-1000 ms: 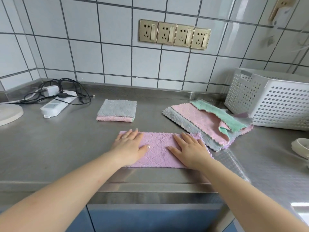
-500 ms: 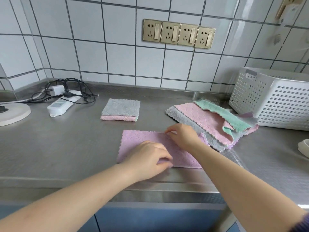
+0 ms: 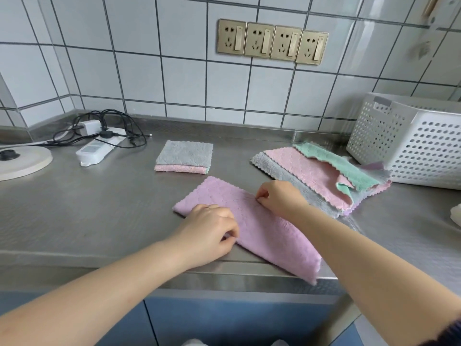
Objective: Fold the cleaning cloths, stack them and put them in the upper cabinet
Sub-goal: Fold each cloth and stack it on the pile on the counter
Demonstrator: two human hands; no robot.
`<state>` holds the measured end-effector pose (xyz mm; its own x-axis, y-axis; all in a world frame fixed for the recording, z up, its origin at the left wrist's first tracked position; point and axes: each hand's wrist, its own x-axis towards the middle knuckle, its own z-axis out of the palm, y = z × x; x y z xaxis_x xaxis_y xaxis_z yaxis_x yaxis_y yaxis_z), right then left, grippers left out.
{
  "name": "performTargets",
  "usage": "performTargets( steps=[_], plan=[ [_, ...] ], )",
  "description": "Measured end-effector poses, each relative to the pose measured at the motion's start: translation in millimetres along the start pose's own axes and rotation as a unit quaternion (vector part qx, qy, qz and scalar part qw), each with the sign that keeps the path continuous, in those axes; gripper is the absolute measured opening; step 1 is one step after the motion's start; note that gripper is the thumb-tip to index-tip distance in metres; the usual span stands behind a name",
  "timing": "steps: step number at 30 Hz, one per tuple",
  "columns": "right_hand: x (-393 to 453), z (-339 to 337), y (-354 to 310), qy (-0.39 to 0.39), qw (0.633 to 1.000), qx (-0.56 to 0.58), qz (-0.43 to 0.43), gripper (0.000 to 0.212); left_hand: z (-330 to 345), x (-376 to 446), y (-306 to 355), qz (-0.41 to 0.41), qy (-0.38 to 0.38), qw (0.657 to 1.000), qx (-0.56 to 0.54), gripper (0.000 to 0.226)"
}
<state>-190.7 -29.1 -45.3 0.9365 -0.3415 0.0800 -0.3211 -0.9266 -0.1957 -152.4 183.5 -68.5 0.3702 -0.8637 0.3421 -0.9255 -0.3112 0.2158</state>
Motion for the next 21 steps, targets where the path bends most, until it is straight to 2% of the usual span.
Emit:
performTargets(
  steps=[8, 13, 18, 21],
  plan=[
    [-44, -13, 5, -0.046, 0.999, -0.007, 0.013, 0.017, -15, -19, -27, -0.036, -0.002, 0.999, 0.03, 0.01],
    [-69, -13, 6, -0.063, 0.998, -0.011, 0.021, 0.013, -21, -19, -35, -0.052, -0.036, 0.997, 0.036, 0.011],
    [-90, -14, 11, -0.044, 0.998, -0.012, -0.049, 0.009, -28, -22, -39, -0.034, -0.076, 0.997, 0.0, 0.016],
    [-106, -16, 23, -0.035, 0.989, 0.034, -0.14, 0.032, -32, -31, -37, -0.018, -0.158, 0.987, -0.025, 0.037]
  ],
)
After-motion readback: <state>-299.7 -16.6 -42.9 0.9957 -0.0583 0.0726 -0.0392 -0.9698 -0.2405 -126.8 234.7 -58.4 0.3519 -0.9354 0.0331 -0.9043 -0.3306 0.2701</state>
